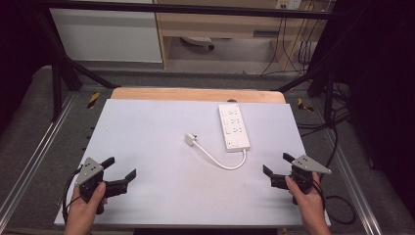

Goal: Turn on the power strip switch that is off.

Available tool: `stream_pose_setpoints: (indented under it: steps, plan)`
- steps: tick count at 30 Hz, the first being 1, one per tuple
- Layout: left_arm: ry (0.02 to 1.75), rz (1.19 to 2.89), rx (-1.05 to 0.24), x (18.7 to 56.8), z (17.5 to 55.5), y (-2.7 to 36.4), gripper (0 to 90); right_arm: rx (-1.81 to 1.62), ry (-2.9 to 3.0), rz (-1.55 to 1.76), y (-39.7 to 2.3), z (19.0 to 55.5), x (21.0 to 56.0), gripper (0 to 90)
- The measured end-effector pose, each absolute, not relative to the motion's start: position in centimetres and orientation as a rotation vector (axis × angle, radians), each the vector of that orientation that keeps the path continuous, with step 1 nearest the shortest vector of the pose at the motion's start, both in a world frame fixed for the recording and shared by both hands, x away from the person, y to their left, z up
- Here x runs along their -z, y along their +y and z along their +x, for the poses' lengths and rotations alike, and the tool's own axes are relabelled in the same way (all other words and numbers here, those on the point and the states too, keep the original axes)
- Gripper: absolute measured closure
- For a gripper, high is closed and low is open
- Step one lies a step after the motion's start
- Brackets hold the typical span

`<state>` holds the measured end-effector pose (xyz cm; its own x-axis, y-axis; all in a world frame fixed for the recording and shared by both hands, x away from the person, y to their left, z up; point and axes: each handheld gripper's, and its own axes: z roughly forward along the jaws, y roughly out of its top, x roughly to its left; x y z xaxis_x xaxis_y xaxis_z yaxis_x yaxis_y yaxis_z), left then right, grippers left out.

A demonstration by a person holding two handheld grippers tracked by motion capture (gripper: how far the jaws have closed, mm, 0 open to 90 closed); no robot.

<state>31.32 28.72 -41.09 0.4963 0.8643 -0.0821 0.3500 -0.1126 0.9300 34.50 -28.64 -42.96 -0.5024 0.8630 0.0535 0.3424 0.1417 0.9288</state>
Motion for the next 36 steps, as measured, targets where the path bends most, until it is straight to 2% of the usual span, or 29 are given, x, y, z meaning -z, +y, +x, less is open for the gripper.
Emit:
stream_pose_setpoints:
  steps: [29,36]
  plan:
    - [1.043,1.678,-0.625,41.0,31.4,29.3,6.0,-1.351,1.874,1.124,-28.2,33.2,41.0,3.6]
    - [1.047,1.682,-0.635,41.0,31.4,29.4,6.0,-1.365,1.892,1.095,-27.7,32.9,40.5,5.2]
